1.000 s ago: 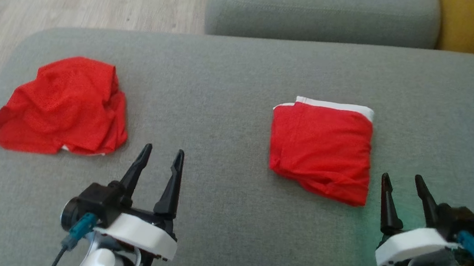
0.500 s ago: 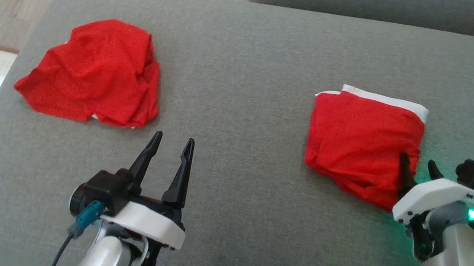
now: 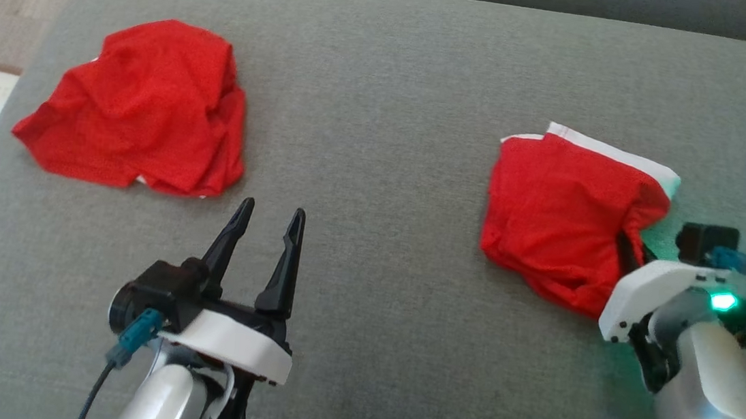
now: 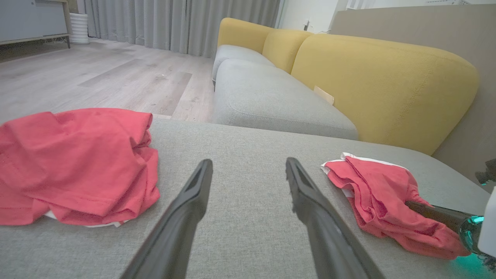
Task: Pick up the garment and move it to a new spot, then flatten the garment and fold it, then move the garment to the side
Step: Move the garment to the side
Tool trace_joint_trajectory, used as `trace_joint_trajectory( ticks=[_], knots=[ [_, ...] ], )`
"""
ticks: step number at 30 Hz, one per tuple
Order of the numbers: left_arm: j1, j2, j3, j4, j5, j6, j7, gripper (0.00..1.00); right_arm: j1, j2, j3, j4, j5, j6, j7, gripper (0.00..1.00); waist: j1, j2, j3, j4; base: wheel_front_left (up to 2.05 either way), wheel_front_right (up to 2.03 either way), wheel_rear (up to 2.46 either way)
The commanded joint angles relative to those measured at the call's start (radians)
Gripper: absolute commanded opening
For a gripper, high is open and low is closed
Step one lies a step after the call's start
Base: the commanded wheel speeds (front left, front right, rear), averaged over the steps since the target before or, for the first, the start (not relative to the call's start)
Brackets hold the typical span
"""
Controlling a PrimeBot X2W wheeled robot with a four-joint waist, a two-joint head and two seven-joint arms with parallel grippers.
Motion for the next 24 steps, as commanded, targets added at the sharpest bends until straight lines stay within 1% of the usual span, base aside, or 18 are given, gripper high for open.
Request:
trace_joint_trajectory(
  ticks=[1,3,5,7,10,15,16,17,20,22,24],
  knots=[
    [-0.048,0.004,0.026,-0.036,-0.006,0.001,-0.012,1.00,-0.042,-0.023,0.042,-0.018,-0.013,-0.001,-0.012,0.00,0.0000,0.0000,-0.002,-0.018,0.00,0.00,0.00],
    [-0.049,0.004,0.025,-0.038,-0.006,0.000,-0.012,1.00,-0.058,-0.058,0.094,-0.020,-0.025,-0.001,-0.017,0.00,0.0000,0.0000,-0.003,-0.037,0.00,0.00,0.00],
    [-0.053,0.004,0.022,-0.041,-0.006,0.000,-0.012,1.00,-0.074,-0.110,0.158,-0.025,-0.037,-0.001,-0.016,0.00,0.0000,0.0000,0.001,-0.057,0.00,0.00,0.00],
    [-0.062,0.004,0.016,-0.046,-0.007,-0.001,-0.012,1.00,-0.088,-0.187,0.241,-0.034,-0.064,-0.001,-0.018,0.00,0.0000,0.0000,0.010,-0.073,0.00,0.00,0.00],
    [-0.077,0.004,0.011,-0.053,-0.004,-0.001,-0.012,1.00,-0.115,-0.299,0.328,-0.040,-0.039,-0.001,-0.008,0.00,0.0000,0.0000,0.031,-0.095,0.00,0.00,0.00],
    [-0.110,0.004,0.002,-0.061,-0.005,0.000,-0.012,1.00,-0.173,-0.531,0.472,-0.059,-0.033,-0.001,-0.024,0.00,0.0000,0.0000,0.079,-0.104,0.00,0.00,0.00],
    [-0.115,0.004,0.000,-0.064,-0.006,0.000,-0.012,1.00,-0.186,-0.573,0.483,-0.057,-0.028,-0.001,-0.033,0.00,0.0000,0.0000,0.089,-0.104,0.00,0.00,0.00],
    [-0.115,0.004,0.000,-0.064,-0.006,0.000,-0.012,1.00,-0.186,-0.573,0.483,-0.057,-0.028,-0.001,-0.033,0.00,0.0000,0.0000,0.089,-0.104,0.00,0.00,0.00],
    [-0.128,0.004,-0.005,-0.069,-0.013,0.001,-0.012,1.00,-0.213,-0.678,0.499,-0.030,-0.010,-0.001,-0.060,0.00,0.0000,0.0000,0.119,-0.097,0.00,0.00,0.00],
    [-0.133,0.004,-0.007,-0.068,-0.014,0.002,-0.012,1.00,-0.227,-0.714,0.503,-0.010,0.011,-0.001,-0.080,0.00,0.0000,0.0000,0.135,-0.092,0.00,0.00,0.00],
    [-0.138,0.004,-0.006,-0.068,-0.015,0.003,-0.012,1.00,-0.241,-0.736,0.512,0.006,0.017,-0.001,-0.092,0.00,0.0000,0.0000,0.149,-0.087,0.00,0.00,0.00]
  ],
)
